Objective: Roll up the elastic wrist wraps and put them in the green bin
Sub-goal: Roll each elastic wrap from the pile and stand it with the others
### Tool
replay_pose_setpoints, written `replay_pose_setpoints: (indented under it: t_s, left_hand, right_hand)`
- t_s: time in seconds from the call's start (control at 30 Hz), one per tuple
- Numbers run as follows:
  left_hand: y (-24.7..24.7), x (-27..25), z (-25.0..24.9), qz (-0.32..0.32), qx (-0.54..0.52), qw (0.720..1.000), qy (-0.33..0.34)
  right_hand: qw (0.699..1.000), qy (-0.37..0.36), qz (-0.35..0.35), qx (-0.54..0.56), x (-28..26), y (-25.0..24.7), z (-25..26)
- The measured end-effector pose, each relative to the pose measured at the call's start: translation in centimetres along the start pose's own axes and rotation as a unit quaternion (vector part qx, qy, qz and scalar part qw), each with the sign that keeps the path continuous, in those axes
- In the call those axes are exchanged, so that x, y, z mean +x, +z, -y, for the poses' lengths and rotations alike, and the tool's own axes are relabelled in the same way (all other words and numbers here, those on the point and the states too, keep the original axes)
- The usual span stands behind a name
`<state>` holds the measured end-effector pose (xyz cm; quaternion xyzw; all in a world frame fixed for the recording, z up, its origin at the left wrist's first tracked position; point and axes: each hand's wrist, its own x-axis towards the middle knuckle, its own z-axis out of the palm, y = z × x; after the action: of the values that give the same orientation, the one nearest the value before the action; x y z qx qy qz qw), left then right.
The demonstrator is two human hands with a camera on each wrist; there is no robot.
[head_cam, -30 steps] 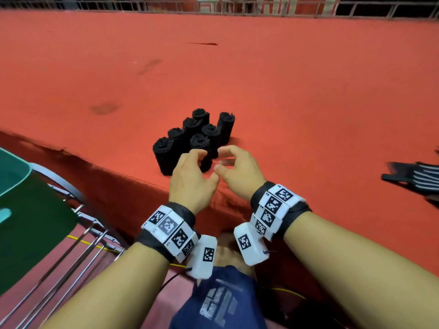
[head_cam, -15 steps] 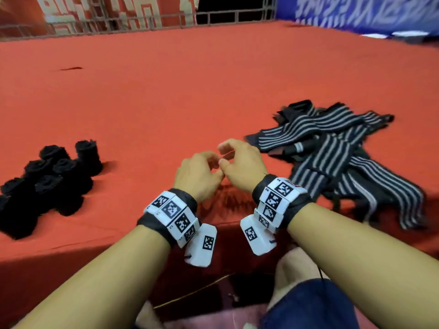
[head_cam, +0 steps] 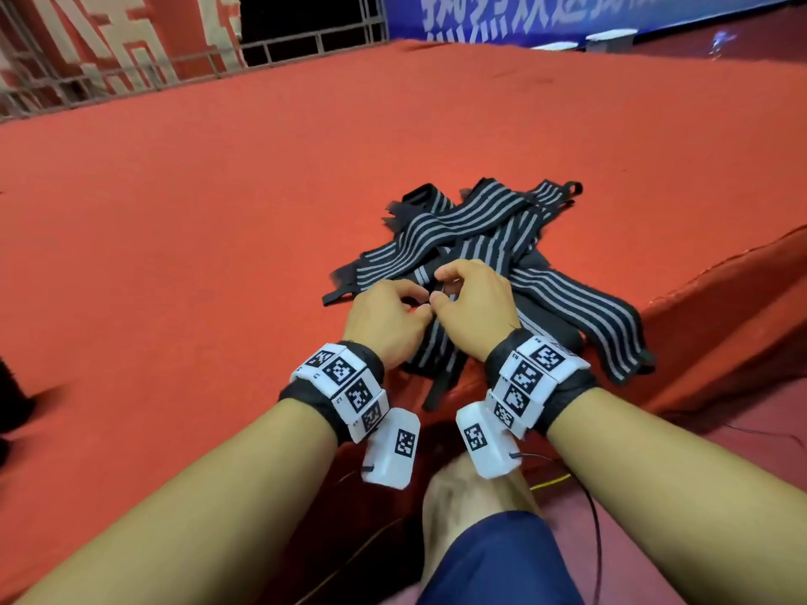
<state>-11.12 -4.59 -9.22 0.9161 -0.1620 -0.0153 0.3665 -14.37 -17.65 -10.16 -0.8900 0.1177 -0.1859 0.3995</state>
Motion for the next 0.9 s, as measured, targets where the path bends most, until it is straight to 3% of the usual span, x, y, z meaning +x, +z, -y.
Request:
replay_pose_setpoints:
  t_s: [0.27,0.63,0.8,0.9]
  left_hand:
    - [0.3,5.5,-1.7,-0.028,0.048,0.998,0.010]
    - [1.1,12.7,-2.3,0.006,0.062,0.997,-0.038]
    - [1.7,14.2,-2.4,0.018,-0.016,0.997,-0.072]
    - [1.6,14.4,-1.6,0.041,0.036,0.997,-0.059]
  right_hand:
    - [0.999,0.010,-0.005,0.033,2.6,-0.1,-1.3]
    - [0.997,0.011,0.030,0.067,4.4,-0.1,-2.4]
    - [0.997,0.009,0.065,0.038,5.1,0.0,-2.4]
    - [0.997,0.009,0.074,0.026,5.1,0.1,-2.3]
